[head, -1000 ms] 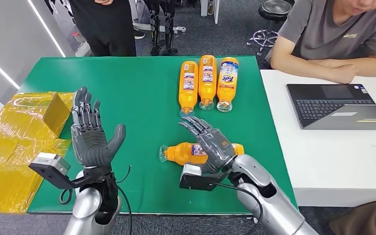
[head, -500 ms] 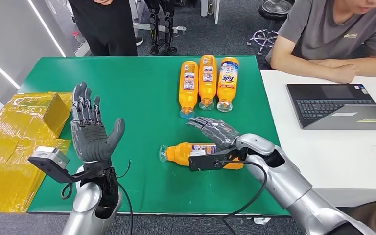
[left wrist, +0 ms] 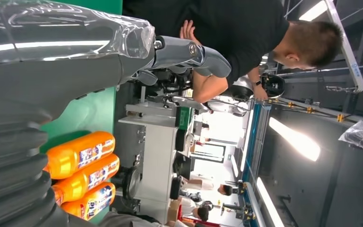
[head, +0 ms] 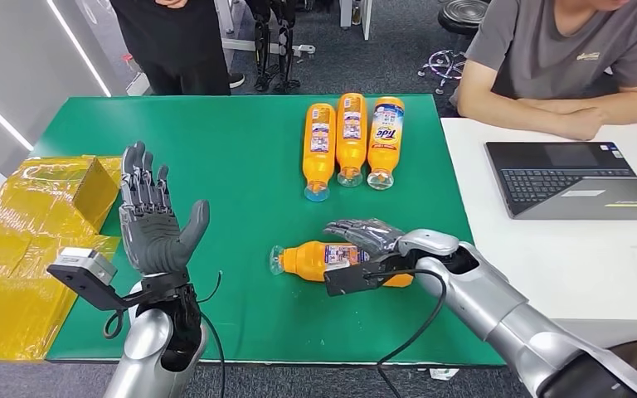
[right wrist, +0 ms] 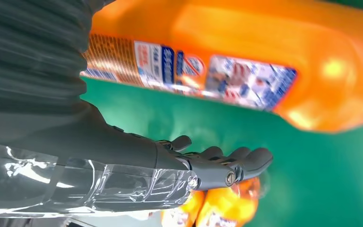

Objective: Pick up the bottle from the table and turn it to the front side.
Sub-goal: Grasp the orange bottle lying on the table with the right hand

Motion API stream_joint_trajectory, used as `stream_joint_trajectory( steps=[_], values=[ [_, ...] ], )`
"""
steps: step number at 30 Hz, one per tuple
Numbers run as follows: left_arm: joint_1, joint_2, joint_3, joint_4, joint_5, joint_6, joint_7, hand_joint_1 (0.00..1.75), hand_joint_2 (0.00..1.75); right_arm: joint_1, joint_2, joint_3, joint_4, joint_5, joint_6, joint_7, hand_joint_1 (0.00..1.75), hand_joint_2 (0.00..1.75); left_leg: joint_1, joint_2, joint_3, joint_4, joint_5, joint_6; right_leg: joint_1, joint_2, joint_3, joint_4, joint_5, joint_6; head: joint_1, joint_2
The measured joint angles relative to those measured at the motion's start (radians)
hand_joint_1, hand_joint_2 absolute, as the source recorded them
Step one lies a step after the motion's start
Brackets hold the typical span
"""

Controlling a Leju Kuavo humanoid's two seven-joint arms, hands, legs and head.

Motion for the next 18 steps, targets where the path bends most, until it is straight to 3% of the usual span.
stream_joint_trajectory(
  steps=[10,18],
  values=[
    [0.0,0.002,-0.009,0.0,0.004,0.002,0.0,0.0,1.75,-0.018,-0.014,0.038,0.035,-0.002,0.012,0.008,0.0,1.75,0.0,0.0,0.0,0.0,0.0,0.0,0.0,0.0,0.0,0.0,0.0,0.0,0.0,0.0],
    [0.001,0.001,-0.018,0.0,-0.014,0.001,0.014,0.0,1.75,-0.026,-0.044,0.075,0.052,0.03,0.014,0.064,0.0,1.75,0.0,0.0,0.0,0.0,0.0,0.0,0.0,0.0,0.0,0.0,0.0,0.0,0.0,0.0]
  ],
)
